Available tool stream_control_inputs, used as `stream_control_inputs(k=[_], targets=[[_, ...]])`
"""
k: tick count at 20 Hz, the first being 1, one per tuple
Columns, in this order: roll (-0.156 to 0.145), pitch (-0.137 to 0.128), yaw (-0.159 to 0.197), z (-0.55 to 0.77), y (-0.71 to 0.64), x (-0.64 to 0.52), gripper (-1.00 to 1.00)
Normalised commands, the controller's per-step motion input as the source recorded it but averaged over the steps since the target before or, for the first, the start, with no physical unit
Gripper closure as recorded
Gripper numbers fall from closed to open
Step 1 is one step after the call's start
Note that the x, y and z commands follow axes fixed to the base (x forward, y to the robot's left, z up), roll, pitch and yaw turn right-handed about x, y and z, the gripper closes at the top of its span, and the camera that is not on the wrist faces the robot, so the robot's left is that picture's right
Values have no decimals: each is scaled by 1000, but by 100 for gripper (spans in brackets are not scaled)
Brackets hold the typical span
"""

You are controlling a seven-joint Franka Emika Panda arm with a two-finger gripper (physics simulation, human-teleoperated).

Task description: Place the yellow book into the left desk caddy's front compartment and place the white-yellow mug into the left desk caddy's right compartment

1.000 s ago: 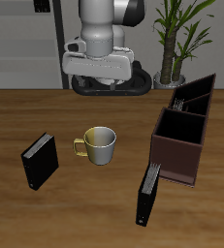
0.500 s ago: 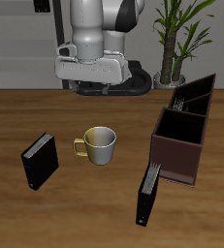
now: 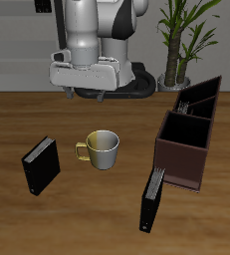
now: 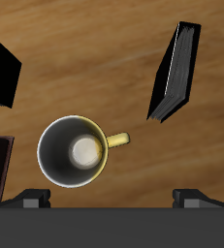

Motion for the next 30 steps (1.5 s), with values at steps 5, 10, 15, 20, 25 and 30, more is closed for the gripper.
stream_control_inputs(k=[5,10,15,20,25,30], targets=[[-22,-18,-28,-161,-19,84,-100],[-21,-34,-11,-149,35,7,-100],[-14,10,-17,-233,-20,49,-100],[-21,30,-34,-273,-2,63,-100],[-8,27,-45,-218,29,50,-100],[-10,34,-25,-183,-6,29,-100]])
